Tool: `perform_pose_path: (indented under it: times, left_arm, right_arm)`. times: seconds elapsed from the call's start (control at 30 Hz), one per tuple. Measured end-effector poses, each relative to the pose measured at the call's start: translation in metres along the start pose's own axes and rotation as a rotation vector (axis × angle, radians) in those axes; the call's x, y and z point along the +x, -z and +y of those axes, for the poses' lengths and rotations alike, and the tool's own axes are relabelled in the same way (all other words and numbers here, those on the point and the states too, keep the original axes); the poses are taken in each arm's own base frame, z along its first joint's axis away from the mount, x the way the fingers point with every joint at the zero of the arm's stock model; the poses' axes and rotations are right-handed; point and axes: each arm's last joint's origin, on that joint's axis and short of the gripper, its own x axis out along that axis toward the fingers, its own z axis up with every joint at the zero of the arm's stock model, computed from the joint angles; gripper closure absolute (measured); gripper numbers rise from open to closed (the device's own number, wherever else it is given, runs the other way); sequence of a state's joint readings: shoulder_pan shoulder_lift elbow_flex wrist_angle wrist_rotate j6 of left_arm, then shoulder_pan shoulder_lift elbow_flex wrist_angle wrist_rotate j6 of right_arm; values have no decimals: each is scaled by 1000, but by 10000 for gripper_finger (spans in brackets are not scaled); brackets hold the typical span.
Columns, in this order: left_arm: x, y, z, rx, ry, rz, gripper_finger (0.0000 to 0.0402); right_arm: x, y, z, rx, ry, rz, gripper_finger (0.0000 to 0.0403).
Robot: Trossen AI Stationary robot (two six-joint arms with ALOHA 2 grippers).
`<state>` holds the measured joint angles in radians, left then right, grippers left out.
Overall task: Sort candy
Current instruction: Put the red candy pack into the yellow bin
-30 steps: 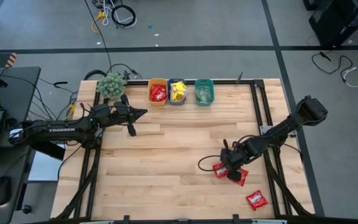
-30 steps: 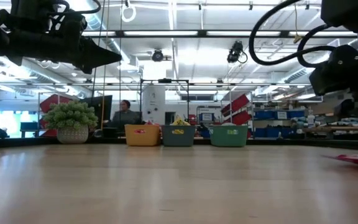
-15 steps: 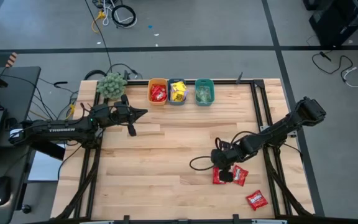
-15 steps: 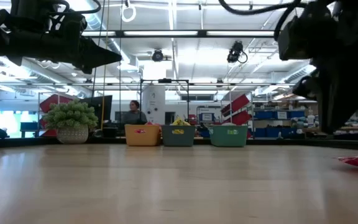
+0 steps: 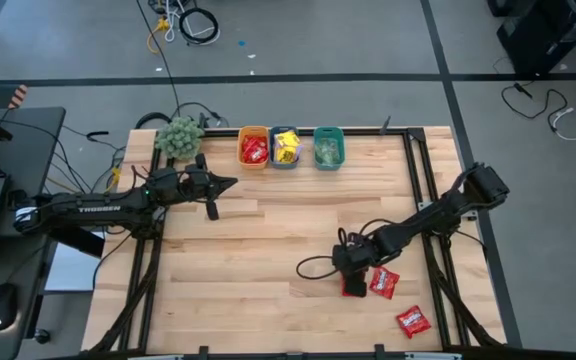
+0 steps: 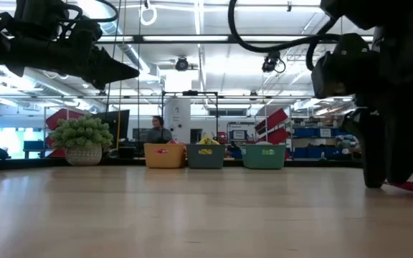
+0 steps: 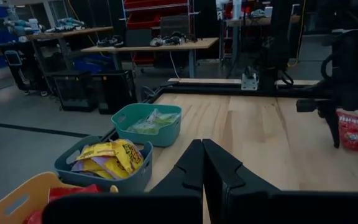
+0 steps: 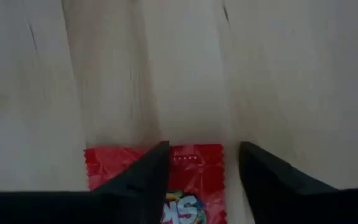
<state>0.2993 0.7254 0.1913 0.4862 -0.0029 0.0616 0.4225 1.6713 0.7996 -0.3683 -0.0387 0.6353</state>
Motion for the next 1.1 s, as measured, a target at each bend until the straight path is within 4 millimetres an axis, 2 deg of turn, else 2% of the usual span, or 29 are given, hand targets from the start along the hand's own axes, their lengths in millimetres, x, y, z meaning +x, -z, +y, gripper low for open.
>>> perform_pose_path:
  times: [0.07, 0.17, 0.2, 0.33, 0.53, 0.6, 0.7, 0.83, 0.97, 1.1]
  left_arm:
    - [0, 0, 0, 1, 0, -1, 401]
    - [0, 0, 0, 2, -6, 0, 401]
    - [0, 0, 0, 1, -11, 0, 401]
    - [0, 0, 1, -13, -27, 1, 401]
    - [0, 0, 1, -14, -27, 1, 401]
    - [0, 0, 1, -17, -27, 6, 401]
    - [0, 1, 1, -17, -26, 16, 401]
    - [0, 2, 1, -16, -26, 20, 401]
    - [0, 2, 1, -16, -26, 20, 401]
    - [0, 2, 1, -18, -26, 20, 401]
  right_arm:
    - [-1, -2, 1, -39, 10, 2, 263]
    - [-8, -8, -1, -80, 31, -13, 359]
    - [-10, -10, -2, -86, 27, -22, 380]
    - [-22, -23, -7, -91, -6, -81, 395]
    - [-28, -36, -19, -94, 11, -96, 402]
    - [-29, -32, -18, -100, 2, -49, 398]
    - [-28, -22, -5, -143, -60, 16, 367]
    - [-27, -9, 13, -206, -53, 18, 294]
    - [-27, -5, 20, -245, -7, -16, 228]
    - [-27, -6, 22, -232, 3, -52, 212]
